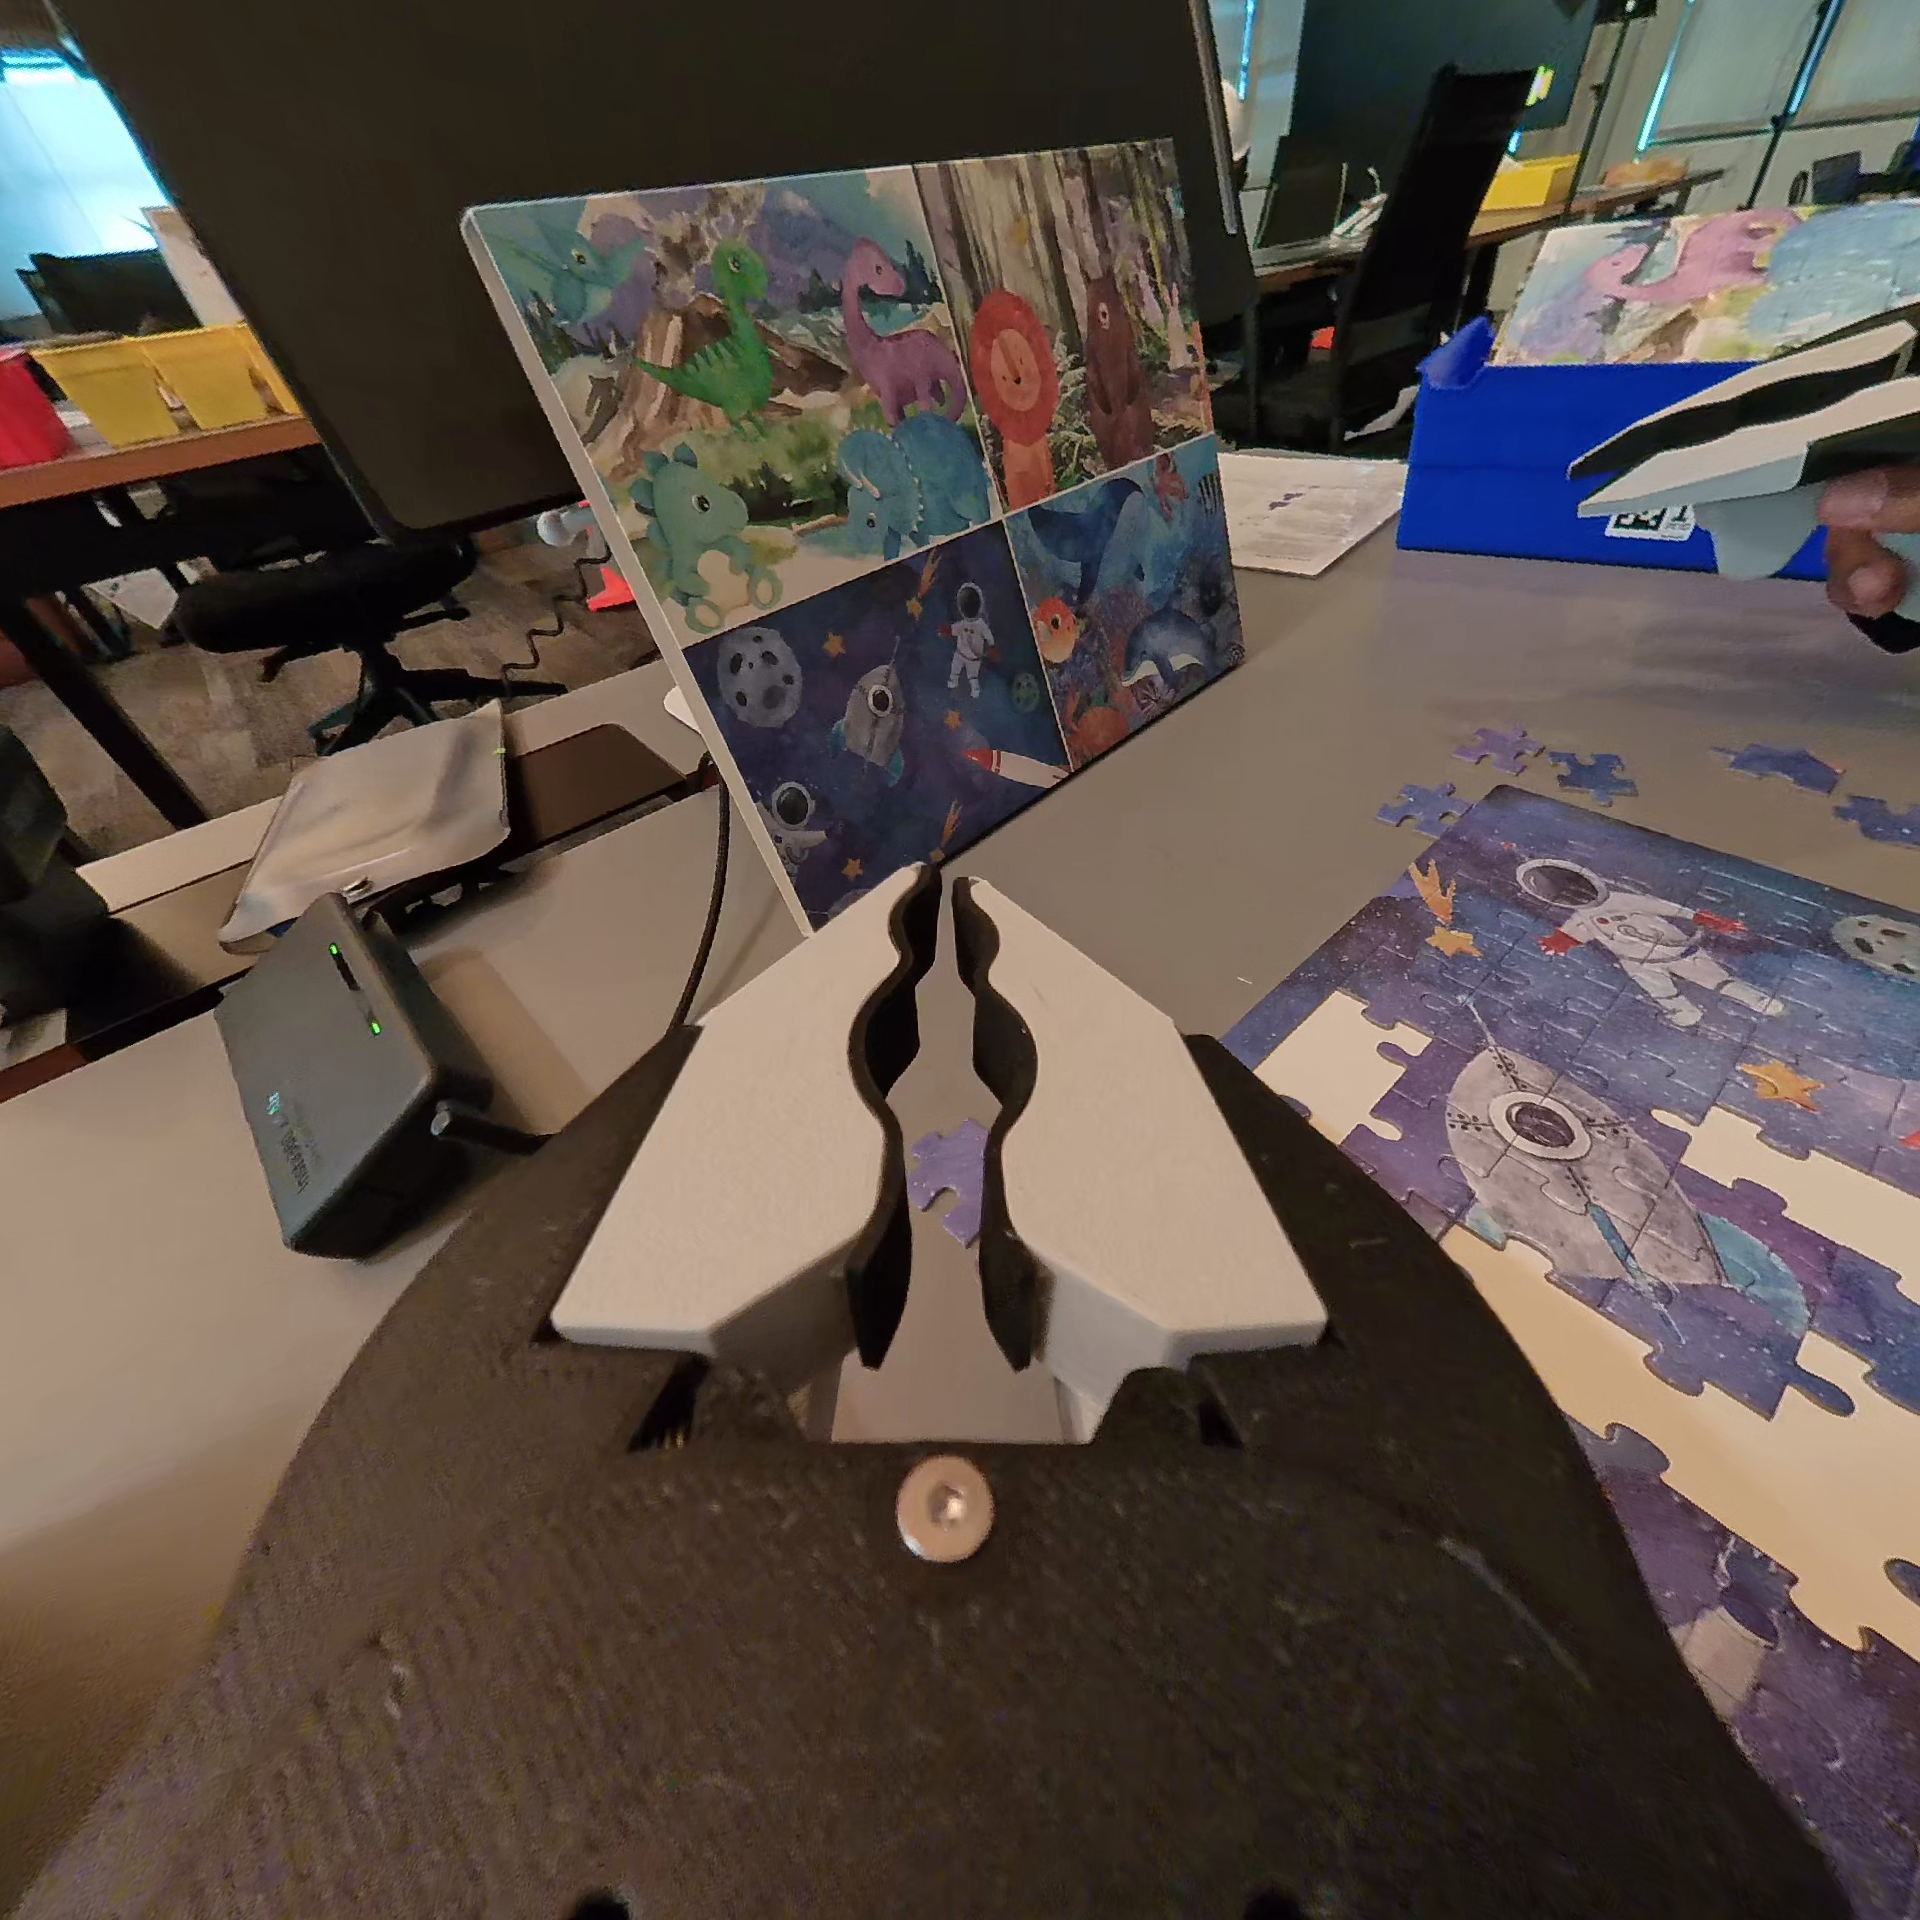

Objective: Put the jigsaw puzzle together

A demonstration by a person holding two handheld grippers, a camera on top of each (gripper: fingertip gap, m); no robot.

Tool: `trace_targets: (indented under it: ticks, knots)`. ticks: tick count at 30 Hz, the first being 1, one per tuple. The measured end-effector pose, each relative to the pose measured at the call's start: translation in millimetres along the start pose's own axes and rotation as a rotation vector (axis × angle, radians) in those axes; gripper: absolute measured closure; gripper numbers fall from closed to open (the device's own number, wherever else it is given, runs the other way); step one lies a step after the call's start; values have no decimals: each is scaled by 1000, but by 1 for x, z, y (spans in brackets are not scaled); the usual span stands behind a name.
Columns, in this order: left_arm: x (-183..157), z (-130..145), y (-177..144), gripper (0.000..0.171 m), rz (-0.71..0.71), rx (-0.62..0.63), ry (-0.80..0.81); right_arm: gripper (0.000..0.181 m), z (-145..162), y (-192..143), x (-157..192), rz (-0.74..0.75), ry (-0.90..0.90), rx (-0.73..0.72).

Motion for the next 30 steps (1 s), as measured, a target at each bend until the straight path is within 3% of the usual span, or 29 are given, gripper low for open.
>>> trace_targets:
  ticks: [4, 7, 10, 12, 17, 26, 30]
  knots:
    - [-3, 0, 1, 171, 4, 7, 16, 146, -4, -9, -3, -19, -47, 6]
    - [-3, -1, 0, 171, -6, 7, 34, 137, -9, -30, 5, -180, -119, 3]
    - [-1, 1, 1, 171, -16, 14, 38, 147, -5, -53, 11, -311, -133, -52]
    - [-1, 3, 2, 171, -10, 24, 32, 152, 7, -62, 12, -393, -132, -55]
    - [-3, 8, 7, 171, -9, 58, 59, 136, 51, -78, 19, -486, -119, 117]
    - [-13, 10, 11, 171, -30, 40, 140, 117, 69, -47, 22, -643, -224, 332]
    - [-19, 8, 9, 171, -76, 13, 233, 119, 65, -33, 23, -736, -250, 348]
Point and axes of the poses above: each gripper's, where its closed fingertips meet, y out along the fingers, z out of its underside, x = y × z across the jaws, the point moved 9 cm from there along -y, back along the fingers, and after that the axes turned 2 degrees about x, right-handed, at the moved point
